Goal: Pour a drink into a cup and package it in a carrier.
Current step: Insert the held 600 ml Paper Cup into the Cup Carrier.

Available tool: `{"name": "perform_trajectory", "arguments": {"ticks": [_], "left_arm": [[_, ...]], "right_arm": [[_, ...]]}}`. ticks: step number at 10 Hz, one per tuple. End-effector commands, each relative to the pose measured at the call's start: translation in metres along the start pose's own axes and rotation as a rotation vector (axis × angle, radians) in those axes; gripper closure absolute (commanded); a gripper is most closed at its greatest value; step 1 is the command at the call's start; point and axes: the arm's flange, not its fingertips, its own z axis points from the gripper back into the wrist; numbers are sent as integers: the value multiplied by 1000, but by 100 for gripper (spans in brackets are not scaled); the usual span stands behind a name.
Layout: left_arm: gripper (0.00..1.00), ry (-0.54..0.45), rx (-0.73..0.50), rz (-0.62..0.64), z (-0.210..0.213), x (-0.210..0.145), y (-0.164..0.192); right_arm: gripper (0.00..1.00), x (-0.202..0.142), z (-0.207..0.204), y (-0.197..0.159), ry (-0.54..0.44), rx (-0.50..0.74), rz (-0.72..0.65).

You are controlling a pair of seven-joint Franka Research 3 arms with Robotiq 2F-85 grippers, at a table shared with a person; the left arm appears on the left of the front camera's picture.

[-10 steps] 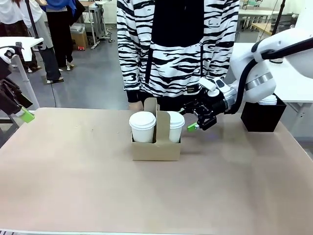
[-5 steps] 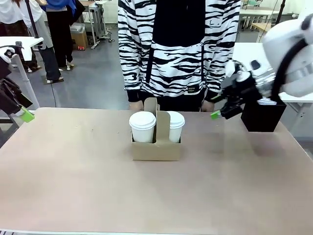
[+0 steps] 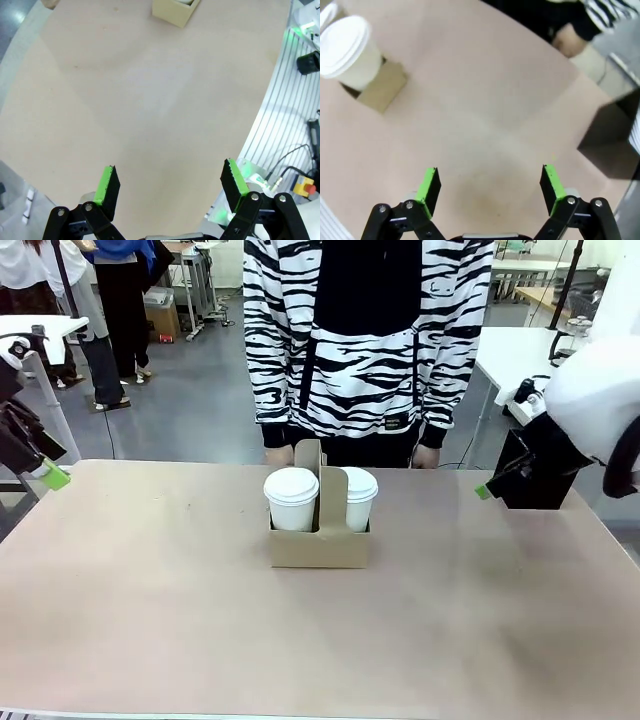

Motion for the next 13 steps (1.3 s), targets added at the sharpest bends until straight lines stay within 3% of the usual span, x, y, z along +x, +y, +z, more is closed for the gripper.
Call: {"name": "perform_trajectory", "arguments": {"ticks": [1,2,13], "left_arm": [[0,-11,-13,20,1,2,-1],[0,-11,-13,20,1,2,-1],[0,-11,-13,20,1,2,-1]], "right_arm": [[0,8,15,6,3,-36,-61],[0,0,0,0,0,0,0],[0,0,0,0,0,0,0]]}}
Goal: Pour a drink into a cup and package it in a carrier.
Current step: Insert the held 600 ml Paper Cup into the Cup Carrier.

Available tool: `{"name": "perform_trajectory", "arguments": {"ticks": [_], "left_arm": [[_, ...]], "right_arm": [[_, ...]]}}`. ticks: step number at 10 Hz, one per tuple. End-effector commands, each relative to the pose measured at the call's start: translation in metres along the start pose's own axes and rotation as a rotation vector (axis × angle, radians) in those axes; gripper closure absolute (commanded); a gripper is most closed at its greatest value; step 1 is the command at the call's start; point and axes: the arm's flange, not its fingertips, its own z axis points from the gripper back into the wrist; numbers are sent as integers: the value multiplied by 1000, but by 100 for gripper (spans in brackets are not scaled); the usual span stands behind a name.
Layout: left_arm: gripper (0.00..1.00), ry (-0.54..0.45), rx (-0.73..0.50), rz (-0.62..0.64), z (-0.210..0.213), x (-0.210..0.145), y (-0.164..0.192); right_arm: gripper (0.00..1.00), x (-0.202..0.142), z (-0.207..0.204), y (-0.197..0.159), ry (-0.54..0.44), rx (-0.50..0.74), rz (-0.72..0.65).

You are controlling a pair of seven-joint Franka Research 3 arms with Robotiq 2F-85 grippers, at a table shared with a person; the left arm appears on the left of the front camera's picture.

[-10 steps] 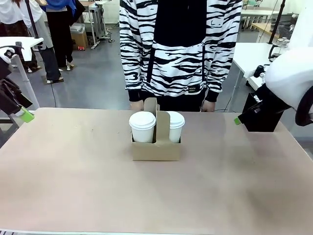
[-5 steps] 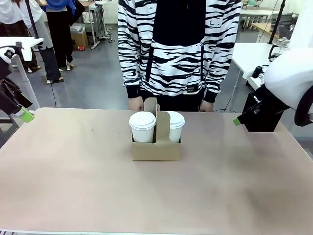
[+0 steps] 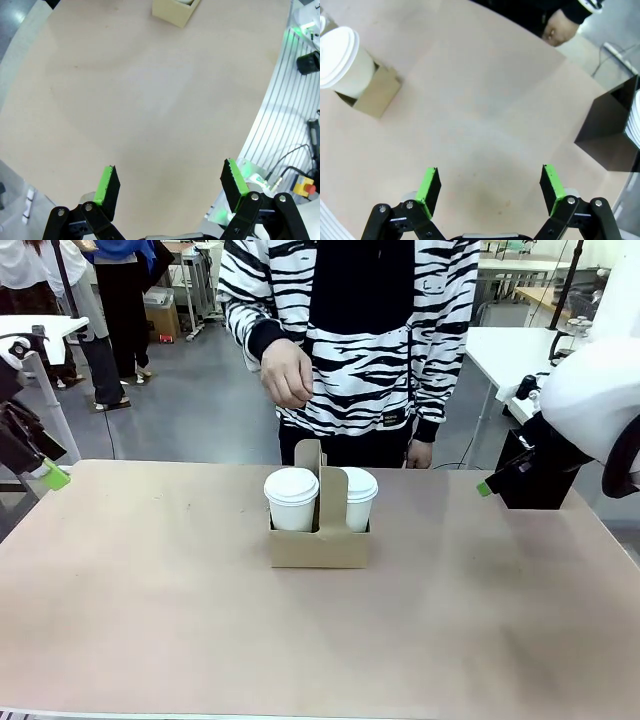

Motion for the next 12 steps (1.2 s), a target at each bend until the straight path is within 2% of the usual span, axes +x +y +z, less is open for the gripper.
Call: {"name": "perform_trajectory", "arguments": {"ticks": [1,12], "left_arm": [[0,-11,-13,20,1,2,-1],[0,-11,-13,20,1,2,-1]], "right_arm": [[0,-2,-1,-2,-7,11,20],[0,-2,-1,-2,-7,11,20]]}}
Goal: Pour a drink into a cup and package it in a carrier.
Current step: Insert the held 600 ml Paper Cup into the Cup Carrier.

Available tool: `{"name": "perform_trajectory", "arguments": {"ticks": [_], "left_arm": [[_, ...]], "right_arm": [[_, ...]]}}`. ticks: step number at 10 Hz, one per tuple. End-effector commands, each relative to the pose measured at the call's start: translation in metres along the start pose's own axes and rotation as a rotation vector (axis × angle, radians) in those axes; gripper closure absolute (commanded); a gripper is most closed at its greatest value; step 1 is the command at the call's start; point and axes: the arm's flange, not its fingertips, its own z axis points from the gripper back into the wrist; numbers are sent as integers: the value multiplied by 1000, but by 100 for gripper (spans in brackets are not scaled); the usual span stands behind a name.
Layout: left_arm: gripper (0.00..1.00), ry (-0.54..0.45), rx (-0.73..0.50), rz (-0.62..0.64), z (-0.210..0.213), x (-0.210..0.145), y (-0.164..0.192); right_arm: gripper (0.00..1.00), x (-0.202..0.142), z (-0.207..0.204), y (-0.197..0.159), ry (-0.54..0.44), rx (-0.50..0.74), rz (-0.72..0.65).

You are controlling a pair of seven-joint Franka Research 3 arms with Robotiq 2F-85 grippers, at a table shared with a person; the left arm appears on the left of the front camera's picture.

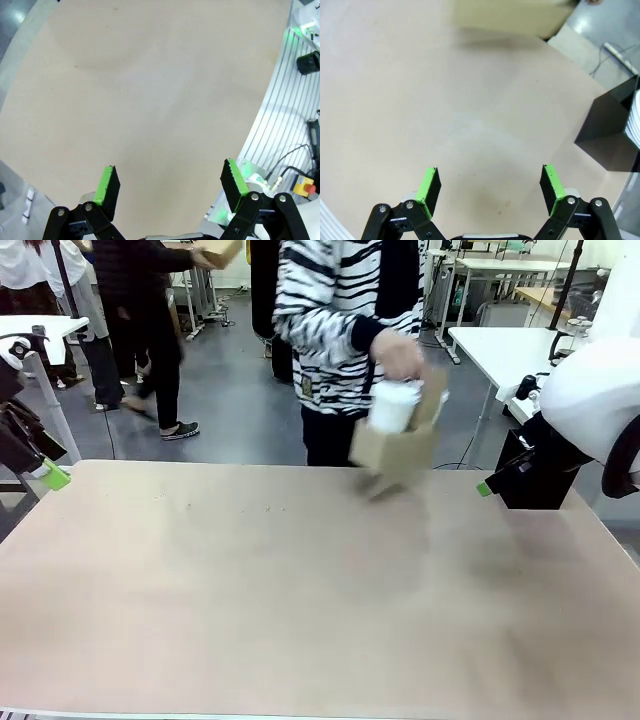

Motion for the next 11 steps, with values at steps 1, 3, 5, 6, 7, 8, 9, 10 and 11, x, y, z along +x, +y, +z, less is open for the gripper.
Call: {"name": "perform_trajectory", "arguments": {"ticks": [1,3,5,6,7,8,9,10,11], "left_arm": [[0,-11,-13,20,1,2,-1],[0,-11,-13,20,1,2,-1],[0,-11,-13,20,1,2,-1],[0,-11,-13,20,1,2,-1],[0,-11,-13,20,1,2,-1],[0,-11,-13,20,1,2,-1],[0,-11,-13,20,1,2,-1],[0,-11,-13,20,1,2,-1],[0,-11,-13,20,1,2,-1]], "right_arm": [[0,-2,-1,-2,-7,11,20],[0,-2,-1,-2,-7,11,20],[0,-2,-1,-2,-7,11,20],[0,-2,-1,-2,-7,11,20],[0,-2,-1,-2,-7,11,20],[0,-2,-1,-2,-7,11,20],[0,-2,-1,-2,-7,11,20],[0,-2,-1,-2,-7,11,20],[0,-2,-1,-2,-7,11,20]]}}
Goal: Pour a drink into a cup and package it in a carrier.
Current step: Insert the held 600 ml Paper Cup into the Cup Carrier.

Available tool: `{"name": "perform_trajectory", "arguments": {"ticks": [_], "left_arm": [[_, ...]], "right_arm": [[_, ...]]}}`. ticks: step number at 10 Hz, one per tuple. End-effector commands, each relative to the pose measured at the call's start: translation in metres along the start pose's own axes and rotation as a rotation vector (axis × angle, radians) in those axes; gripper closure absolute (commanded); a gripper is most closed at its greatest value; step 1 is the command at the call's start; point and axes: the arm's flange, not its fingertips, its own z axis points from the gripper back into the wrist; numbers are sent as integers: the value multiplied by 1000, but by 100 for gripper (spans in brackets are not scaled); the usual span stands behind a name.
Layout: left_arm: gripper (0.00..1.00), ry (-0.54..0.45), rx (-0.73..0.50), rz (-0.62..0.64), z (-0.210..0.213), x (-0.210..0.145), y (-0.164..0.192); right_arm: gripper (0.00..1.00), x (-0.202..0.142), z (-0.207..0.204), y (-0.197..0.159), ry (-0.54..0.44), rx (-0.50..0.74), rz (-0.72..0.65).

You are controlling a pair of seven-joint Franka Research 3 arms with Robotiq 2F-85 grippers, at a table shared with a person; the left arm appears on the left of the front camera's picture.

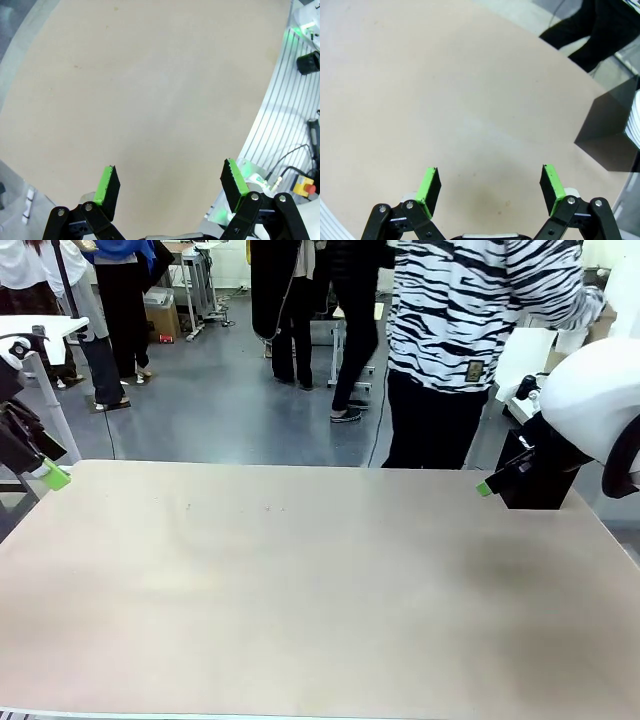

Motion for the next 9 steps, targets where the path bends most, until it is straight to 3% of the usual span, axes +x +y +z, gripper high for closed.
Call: {"name": "perform_trajectory", "arguments": {"ticks": [1,9], "left_arm": [[0,-11,-13,20,1,2,-1],[0,-11,-13,20,1,2,-1]], "right_arm": [[0,-2,-1,-2,-7,11,19],[0,-2,-1,-2,-7,11,19]]}}
